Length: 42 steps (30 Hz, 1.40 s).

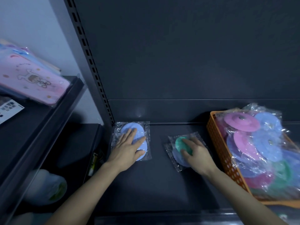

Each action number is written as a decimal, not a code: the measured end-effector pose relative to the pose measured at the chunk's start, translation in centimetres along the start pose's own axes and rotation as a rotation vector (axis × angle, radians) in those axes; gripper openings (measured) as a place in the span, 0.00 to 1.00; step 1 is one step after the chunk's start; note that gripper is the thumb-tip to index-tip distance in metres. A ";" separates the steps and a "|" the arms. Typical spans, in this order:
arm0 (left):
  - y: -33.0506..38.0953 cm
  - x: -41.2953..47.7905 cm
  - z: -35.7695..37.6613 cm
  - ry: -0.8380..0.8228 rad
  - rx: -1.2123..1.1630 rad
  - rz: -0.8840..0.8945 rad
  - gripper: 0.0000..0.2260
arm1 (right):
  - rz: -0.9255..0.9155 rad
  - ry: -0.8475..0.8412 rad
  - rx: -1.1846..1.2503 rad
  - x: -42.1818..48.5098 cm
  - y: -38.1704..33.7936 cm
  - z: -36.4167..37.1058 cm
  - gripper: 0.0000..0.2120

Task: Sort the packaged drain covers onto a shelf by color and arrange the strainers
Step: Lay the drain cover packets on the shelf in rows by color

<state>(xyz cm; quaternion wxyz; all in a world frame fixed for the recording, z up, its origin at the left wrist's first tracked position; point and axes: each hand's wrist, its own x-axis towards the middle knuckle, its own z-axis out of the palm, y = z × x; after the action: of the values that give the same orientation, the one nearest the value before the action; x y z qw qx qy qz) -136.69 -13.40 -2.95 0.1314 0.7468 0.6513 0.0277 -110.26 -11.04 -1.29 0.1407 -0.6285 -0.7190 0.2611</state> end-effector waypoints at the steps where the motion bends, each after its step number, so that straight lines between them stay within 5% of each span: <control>1: 0.5 -0.1 0.0 0.023 -0.033 0.012 0.24 | 0.008 -0.004 0.017 0.1 0.2 0.1 0.21; 5: 3.7 0.2 0.0 0.151 -0.272 0.105 0.21 | -0.017 -0.018 -0.023 0.4 0.5 -0.2 0.22; 12: 8.4 1.6 1.4 -0.005 -0.324 0.235 0.22 | 0.025 -0.058 -0.061 0.7 2.4 -2.1 0.25; 20: 10.2 3.1 2.3 -0.131 -0.319 0.102 0.33 | -0.001 -0.071 -0.042 0.2 4.9 -3.6 0.25; 24: 11.3 3.4 2.2 -0.029 -0.380 -0.055 0.36 | -0.024 -0.107 -0.091 0.1 6.6 -4.2 0.27; 29: 12.0 4.8 2.2 0.108 -0.740 -0.173 0.16 | -0.049 -0.100 -0.127 0.7 7.0 -3.8 0.30; 32: 11.9 5.8 2.0 0.130 -0.899 -0.246 0.13 | -0.079 -0.071 -0.149 1.5 6.4 -3.5 0.29; 38: 10.7 8.5 1.7 0.343 -0.680 -0.333 0.13 | -0.124 -0.072 -0.158 2.8 5.9 -3.6 0.27; 42: 10.0 9.4 1.8 0.332 -0.546 -0.321 0.11 | -0.164 -0.102 -0.201 3.0 6.0 -3.6 0.28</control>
<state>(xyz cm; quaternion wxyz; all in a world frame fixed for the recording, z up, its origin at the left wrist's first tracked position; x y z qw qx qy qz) -125.24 -5.68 -3.62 0.2210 0.5577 0.7413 0.3009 -103.85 -6.93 -2.05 0.0611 -0.5645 -0.7967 0.2072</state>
